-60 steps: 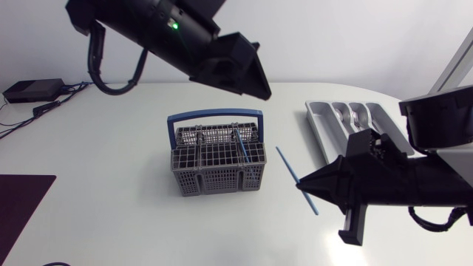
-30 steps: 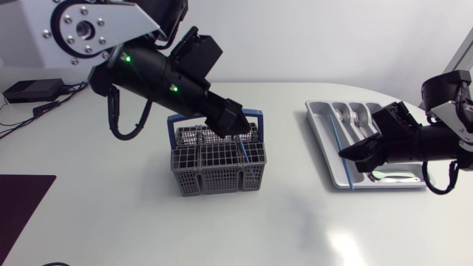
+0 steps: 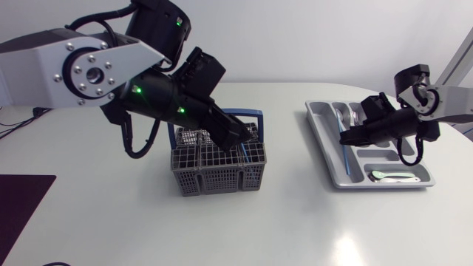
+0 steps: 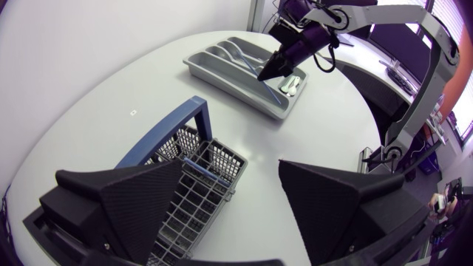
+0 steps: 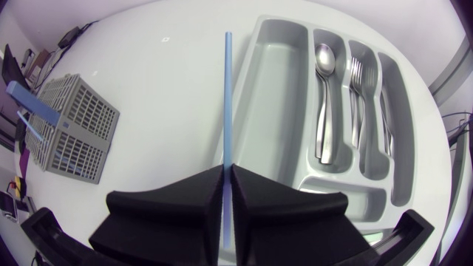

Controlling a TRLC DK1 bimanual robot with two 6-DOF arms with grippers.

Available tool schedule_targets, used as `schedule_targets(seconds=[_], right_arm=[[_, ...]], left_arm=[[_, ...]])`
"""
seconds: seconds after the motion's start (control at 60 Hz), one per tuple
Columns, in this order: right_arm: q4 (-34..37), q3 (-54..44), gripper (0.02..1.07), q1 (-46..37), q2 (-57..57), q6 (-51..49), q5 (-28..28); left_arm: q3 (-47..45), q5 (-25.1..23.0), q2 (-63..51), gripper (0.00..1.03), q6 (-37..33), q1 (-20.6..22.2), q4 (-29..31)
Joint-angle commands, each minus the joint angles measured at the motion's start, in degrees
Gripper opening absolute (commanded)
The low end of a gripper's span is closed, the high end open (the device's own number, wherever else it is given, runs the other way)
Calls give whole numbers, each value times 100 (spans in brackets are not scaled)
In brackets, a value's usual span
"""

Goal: Unload the cutlery basket into the drawer organizer.

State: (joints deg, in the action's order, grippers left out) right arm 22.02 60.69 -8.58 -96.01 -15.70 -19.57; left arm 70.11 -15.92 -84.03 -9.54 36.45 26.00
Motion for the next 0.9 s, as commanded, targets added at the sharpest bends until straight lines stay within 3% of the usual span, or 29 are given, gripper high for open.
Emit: schedule_targets(seconds=[0.0,0.367,0.433,0.567,0.583,0.7,0.883], right_arm=[[-40,303,8,120,-410,375,103],[118,1103,10,383,-1518,604,832],[118,1112,26,383,-1544,604,832],[153,1007,89,339,-1447,568,832],[153,980,93,339,-1412,560,832],[136,778,100,295,-1192,498,815],[153,427,101,216,-753,463,727]], left_arm=[[-225,45,53,91,-109,38,-183],[-392,98,9,91,-180,99,-517],[-428,98,-26,91,-171,108,-631],[-401,107,-193,91,-118,187,-675],[-392,133,-210,91,-101,196,-675],[-252,511,-421,91,145,302,-640],[319,959,-738,90,646,416,160]])
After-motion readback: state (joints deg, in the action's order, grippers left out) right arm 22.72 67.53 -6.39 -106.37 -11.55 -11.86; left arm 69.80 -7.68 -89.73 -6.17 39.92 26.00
